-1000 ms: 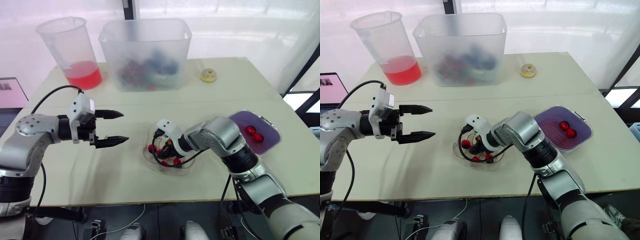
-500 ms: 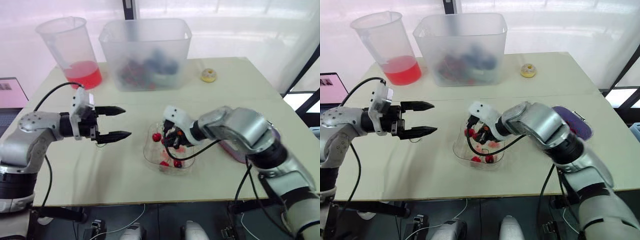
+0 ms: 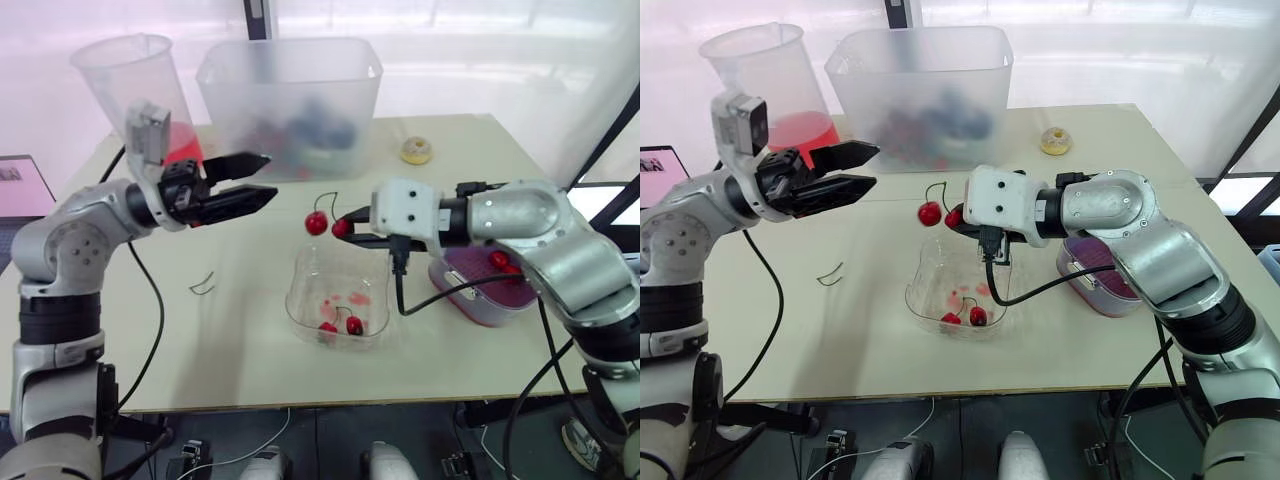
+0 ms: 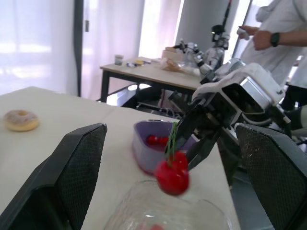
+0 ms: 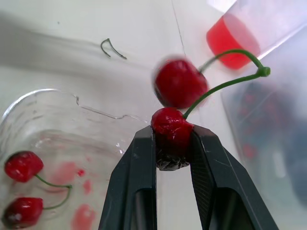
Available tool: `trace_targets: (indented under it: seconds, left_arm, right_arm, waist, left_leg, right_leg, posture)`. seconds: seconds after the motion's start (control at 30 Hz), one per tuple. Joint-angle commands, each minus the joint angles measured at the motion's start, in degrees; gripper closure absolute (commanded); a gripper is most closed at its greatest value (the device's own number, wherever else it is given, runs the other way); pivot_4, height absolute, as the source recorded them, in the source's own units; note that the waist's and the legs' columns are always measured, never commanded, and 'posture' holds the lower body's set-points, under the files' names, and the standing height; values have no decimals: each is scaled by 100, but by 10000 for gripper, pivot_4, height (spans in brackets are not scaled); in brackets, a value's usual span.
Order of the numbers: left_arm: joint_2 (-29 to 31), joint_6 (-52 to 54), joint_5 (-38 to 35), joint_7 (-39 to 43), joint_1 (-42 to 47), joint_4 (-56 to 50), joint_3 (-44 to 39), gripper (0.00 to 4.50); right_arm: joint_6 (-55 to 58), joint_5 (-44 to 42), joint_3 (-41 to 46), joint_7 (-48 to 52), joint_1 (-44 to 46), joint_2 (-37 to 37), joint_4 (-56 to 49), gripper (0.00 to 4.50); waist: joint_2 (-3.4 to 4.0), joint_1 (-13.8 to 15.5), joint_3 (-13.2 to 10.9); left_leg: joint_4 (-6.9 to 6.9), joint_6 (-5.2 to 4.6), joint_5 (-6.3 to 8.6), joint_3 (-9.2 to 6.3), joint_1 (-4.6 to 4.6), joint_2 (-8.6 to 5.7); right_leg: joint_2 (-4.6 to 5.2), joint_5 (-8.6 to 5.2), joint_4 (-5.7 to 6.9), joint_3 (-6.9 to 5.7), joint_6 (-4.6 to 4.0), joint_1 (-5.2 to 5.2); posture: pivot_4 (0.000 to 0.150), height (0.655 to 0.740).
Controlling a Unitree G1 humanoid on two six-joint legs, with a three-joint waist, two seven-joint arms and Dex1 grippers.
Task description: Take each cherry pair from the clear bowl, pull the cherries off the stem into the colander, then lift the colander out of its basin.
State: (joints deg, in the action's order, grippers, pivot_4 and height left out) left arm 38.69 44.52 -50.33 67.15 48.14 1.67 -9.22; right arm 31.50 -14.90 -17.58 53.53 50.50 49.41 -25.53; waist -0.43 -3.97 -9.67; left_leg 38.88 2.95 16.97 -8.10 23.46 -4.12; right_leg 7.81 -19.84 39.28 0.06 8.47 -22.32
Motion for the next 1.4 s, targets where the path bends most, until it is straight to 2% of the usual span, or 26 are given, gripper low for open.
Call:
trace_targets:
  seconds: [0.03, 0.23, 0.33, 0.43, 1.07, 1.17, 1.23, 1.27, 1.4]
  left_arm:
    - [-128, -48, 164, 153, 236, -26, 317, 0]
    - [-437, -92, 432, 242, 412, -42, 806, 0]
    - [-560, -185, 681, 201, 570, 132, 954, 8982]
    - [-584, -216, 867, 259, 644, 150, 1127, 23472]
    - [-729, 28, 1006, 456, 985, 175, 1243, 23472]
    - [-716, -21, 1172, 437, 1002, 168, 1373, 32372]
    - [-658, 0, 1234, 547, 989, 131, 1463, 41345]
    - [-635, 11, 1255, 570, 985, 122, 1486, 44435]
    - [-547, -11, 1390, 644, 955, 108, 1584, 44435]
  right_arm:
    - [-111, 162, 144, 3, 6, -85, -217, 39533]
    - [118, 256, 172, 23, -34, -179, -316, 39533]
    - [427, 74, 265, 40, -46, -256, -471, 39675]
    - [535, 77, 294, 79, -38, -280, -534, 39675]
    - [737, 100, 259, 268, -141, -242, -741, 39675]
    - [763, 113, 224, 308, -154, -234, -792, 39675]
    - [767, 120, 222, 324, -151, -238, -792, 39675]
    - [765, 128, 220, 330, -149, -239, -790, 39675]
    - [808, 146, 216, 341, -129, -244, -754, 39675]
  waist:
    - [0, 3, 0]
    - [0, 16, 0]
    - [-1, 19, 0]
    - [-1, 15, 0]
    - [-1, 33, 0]
    - [-1, 31, 0]
    - [-1, 36, 0]
    - [-1, 38, 0]
    - [-1, 31, 0]
  left_leg:
    - [0, 0, 0, -1, 0, 0]
    - [2, 0, 0, -2, 0, -1]
    - [3, 0, 0, -3, 0, -1]
    - [2, 0, 0, -1, 0, -1]
    - [3, 0, 0, -3, 0, -1]
    - [3, 0, 0, -3, 0, -1]
    - [3, 0, 0, -3, 0, -1]
    - [3, 0, 0, -3, 0, -1]
    - [4, 0, 0, -3, 0, -1]
  right_leg:
    - [0, 0, 0, 0, 0, 1]
    - [1, 0, -2, 0, 0, 2]
    - [0, 0, -2, 0, 0, 3]
    - [0, 0, -2, 0, 0, 2]
    - [1, 0, -3, 0, 0, 3]
    - [1, 0, -3, 1, 0, 3]
    - [1, 0, -2, 0, 0, 3]
    - [1, 0, -2, 1, 0, 3]
    - [0, 0, -2, 0, 0, 2]
  posture:
    - [1500, 7400]
    - [1500, 7400]
    - [1500, 7400]
    - [1500, 7400]
    - [1500, 7400]
    - [1500, 7400]
    - [1500, 7400]
    - [1500, 7400]
    - [1500, 7400]
